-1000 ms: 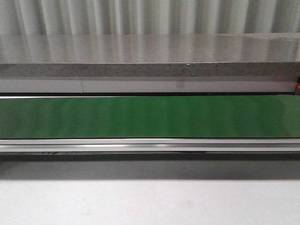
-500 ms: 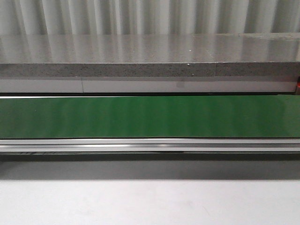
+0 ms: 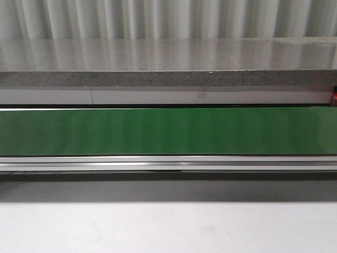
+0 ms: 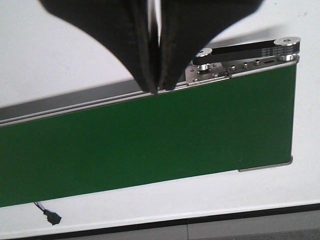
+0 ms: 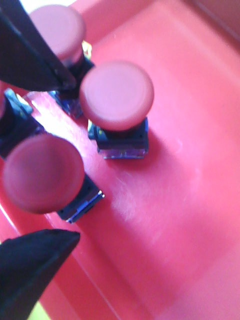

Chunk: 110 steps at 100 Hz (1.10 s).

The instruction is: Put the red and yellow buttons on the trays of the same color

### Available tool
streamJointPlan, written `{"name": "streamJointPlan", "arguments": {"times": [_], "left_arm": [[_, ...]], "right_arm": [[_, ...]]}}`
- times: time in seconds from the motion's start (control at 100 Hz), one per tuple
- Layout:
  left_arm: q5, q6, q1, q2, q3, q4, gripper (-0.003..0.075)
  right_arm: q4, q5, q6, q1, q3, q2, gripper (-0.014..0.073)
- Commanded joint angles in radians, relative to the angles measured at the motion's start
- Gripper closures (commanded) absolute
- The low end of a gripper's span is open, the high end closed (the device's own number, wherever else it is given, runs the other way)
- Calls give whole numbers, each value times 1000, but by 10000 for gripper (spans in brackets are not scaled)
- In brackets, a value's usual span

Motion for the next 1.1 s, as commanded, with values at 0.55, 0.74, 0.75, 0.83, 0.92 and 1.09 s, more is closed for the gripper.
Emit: {"name": "streamJointPlan", "arguments": {"times": [0.55, 0.74, 0.75, 0.83, 0.92, 1.09], "left_arm": [[-59, 1, -9, 2, -26, -25, 740], [-59, 1, -9, 2, -26, -25, 740], [-59, 1, -9, 2, -26, -25, 740], [-59, 1, -9, 2, -26, -25, 740], [-59, 1, -9, 2, -26, -25, 740], [-59, 1, -9, 2, -26, -25, 740]], "right_arm": [[-112, 100, -66, 280, -31, -412, 657], [-113, 158, -71, 395, -10, -487, 661], [-113, 158, -71, 403, -4, -491, 661], [-113, 144, -73, 445, 39, -537, 661], [-113, 123, -82, 488, 96, -595, 661], [-113, 92, -111, 540, 215, -719, 661]]}}
